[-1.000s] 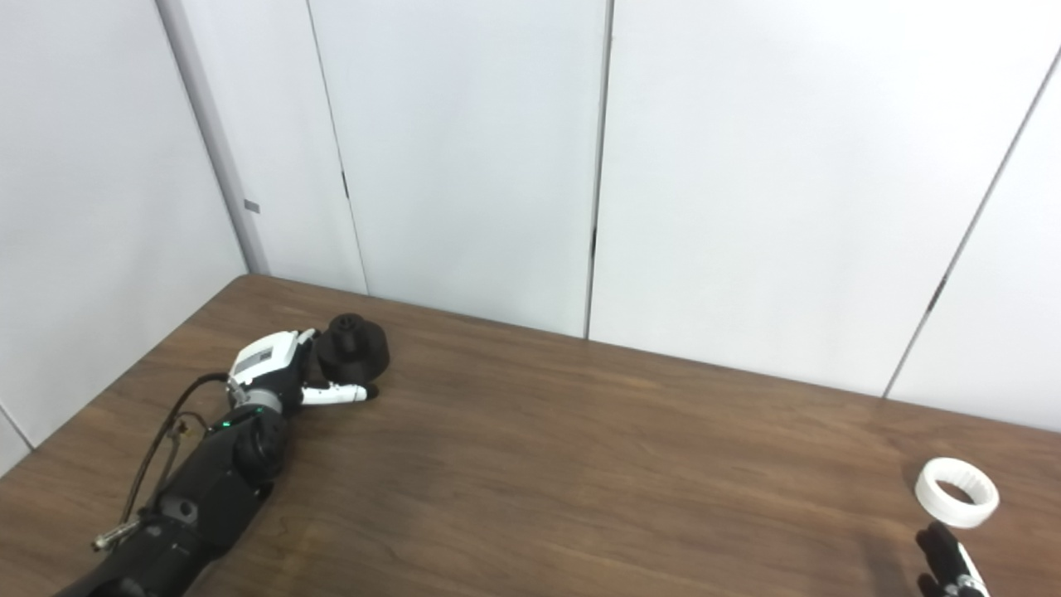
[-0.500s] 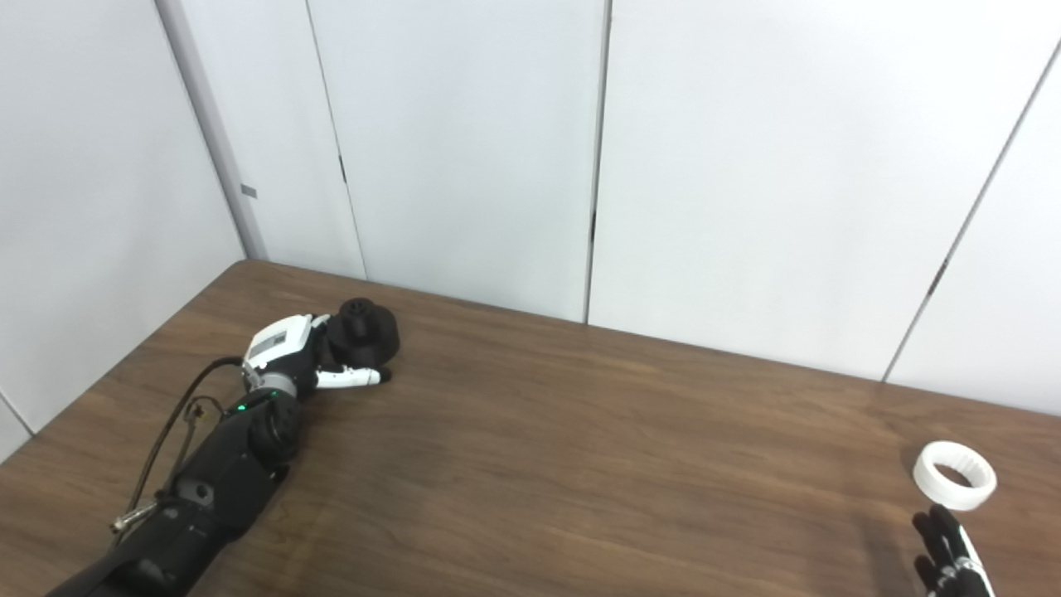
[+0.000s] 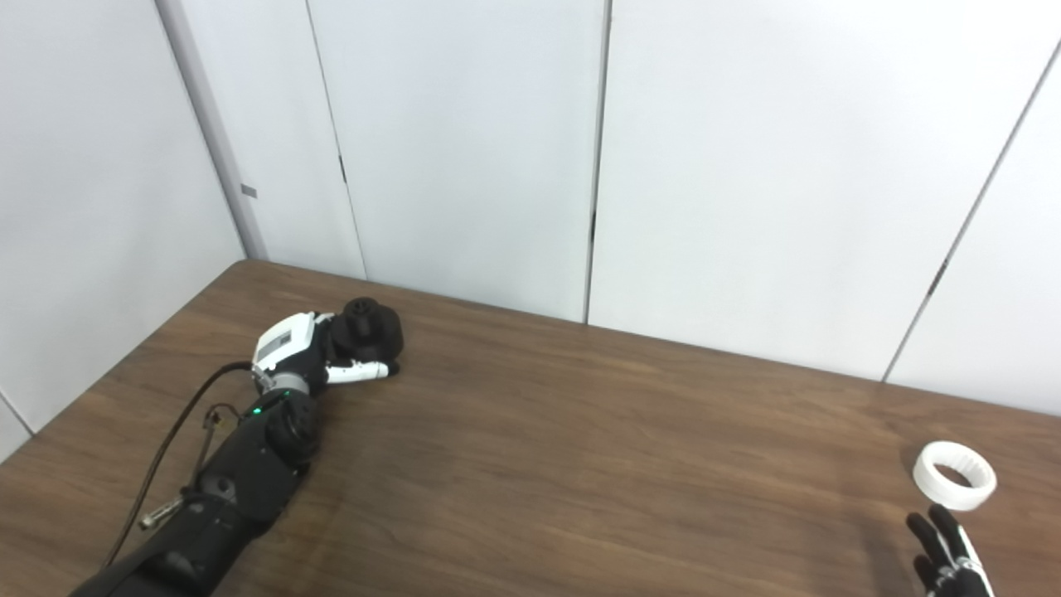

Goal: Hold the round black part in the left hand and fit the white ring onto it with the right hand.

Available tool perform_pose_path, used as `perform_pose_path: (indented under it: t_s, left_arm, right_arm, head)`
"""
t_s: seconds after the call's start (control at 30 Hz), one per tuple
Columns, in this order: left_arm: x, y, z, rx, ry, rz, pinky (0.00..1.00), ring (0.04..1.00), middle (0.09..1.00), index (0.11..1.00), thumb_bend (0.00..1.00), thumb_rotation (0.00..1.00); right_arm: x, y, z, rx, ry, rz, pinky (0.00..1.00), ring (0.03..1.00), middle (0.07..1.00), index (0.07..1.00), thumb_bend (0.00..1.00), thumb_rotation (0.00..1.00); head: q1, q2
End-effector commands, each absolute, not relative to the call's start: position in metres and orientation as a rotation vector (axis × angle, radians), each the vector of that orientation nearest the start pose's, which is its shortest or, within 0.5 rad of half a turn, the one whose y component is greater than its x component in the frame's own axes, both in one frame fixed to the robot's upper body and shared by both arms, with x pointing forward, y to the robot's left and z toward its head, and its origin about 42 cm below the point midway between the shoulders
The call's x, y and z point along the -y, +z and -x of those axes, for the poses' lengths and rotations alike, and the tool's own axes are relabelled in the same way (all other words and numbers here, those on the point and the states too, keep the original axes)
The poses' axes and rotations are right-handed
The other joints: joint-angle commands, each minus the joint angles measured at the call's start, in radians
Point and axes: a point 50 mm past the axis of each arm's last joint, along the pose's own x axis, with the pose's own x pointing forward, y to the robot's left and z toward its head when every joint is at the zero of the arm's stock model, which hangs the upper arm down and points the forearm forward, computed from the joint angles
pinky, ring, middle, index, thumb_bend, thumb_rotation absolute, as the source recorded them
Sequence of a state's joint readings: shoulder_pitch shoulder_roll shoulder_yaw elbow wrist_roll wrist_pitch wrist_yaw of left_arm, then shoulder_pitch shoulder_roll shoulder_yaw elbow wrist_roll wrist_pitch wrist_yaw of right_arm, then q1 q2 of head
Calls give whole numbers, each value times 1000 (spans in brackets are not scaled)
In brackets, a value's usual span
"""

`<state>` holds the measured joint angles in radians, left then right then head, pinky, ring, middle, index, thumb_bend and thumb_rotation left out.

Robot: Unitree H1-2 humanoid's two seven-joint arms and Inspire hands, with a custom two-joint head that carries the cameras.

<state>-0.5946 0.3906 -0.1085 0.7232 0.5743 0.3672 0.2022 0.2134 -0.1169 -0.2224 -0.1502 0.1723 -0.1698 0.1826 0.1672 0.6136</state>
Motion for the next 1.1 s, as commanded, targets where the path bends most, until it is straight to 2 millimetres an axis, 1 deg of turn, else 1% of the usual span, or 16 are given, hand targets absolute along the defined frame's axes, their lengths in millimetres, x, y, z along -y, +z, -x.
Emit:
perform_pose_path:
  t_s: [0.0, 0.43, 0.73, 0.93, 1.07]
  left_arm:
    - [-356, 176, -483, -281, 380, -977, 1000, 1000, 982, 893, 1000, 553]
    - [-348, 170, -491, -297, 392, -904, 1000, 1000, 988, 888, 1000, 527]
    - [-344, 165, -494, -319, 379, -912, 1000, 1000, 981, 887, 1000, 534]
    - [-342, 163, -495, -330, 381, -911, 1000, 1000, 999, 867, 1000, 537]
    - [-341, 160, -496, -337, 394, -900, 1000, 1000, 1000, 834, 1000, 530]
  right_arm:
    - [298, 85, -119, 33, -117, -22, 1000, 986, 916, 943, 615, 954]
    - [299, 85, -120, 40, -114, -19, 1000, 974, 900, 942, 616, 949]
    - [299, 85, -120, 40, -116, -11, 1000, 969, 892, 943, 623, 954]
    - [299, 85, -121, 37, -122, -9, 1000, 964, 889, 942, 616, 953]
    - [298, 85, -122, 36, -125, -5, 1000, 963, 887, 940, 618, 957]
  head:
    - [1, 1]
    - [-2, -1]
    - [-5, 1]
    - [-5, 0]
    - [-9, -1]
